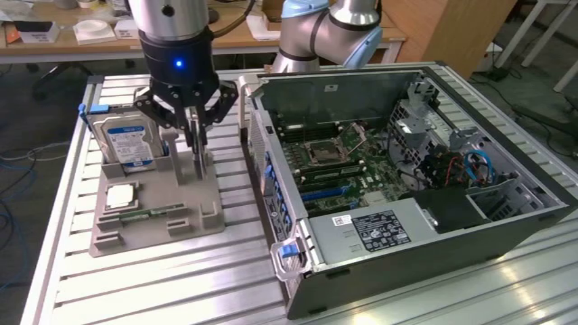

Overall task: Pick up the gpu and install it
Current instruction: 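Pick up the gpu and move the gpu toward the slot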

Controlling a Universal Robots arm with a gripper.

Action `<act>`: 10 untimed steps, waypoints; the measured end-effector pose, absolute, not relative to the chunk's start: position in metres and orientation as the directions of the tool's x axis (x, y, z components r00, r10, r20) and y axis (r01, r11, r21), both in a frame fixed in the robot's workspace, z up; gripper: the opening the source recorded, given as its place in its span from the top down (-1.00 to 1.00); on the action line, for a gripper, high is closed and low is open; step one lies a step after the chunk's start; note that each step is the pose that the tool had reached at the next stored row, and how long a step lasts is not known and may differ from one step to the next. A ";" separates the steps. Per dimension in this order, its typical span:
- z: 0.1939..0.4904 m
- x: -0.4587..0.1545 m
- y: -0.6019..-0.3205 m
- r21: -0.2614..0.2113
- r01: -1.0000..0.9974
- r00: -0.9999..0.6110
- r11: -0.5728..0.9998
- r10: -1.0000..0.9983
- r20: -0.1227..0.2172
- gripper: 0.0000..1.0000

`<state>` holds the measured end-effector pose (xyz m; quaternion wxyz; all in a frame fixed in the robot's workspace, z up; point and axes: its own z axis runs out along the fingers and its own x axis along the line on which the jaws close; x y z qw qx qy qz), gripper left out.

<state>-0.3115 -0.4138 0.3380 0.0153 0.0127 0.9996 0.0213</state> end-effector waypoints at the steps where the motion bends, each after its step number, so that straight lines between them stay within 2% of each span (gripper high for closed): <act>1: 0.342 -0.311 -0.414 0.043 0.025 -0.999 0.999 0.026 -0.030 0.48; 10: 0.372 -0.312 -0.414 0.043 0.025 -0.999 0.999 0.026 -0.030 0.48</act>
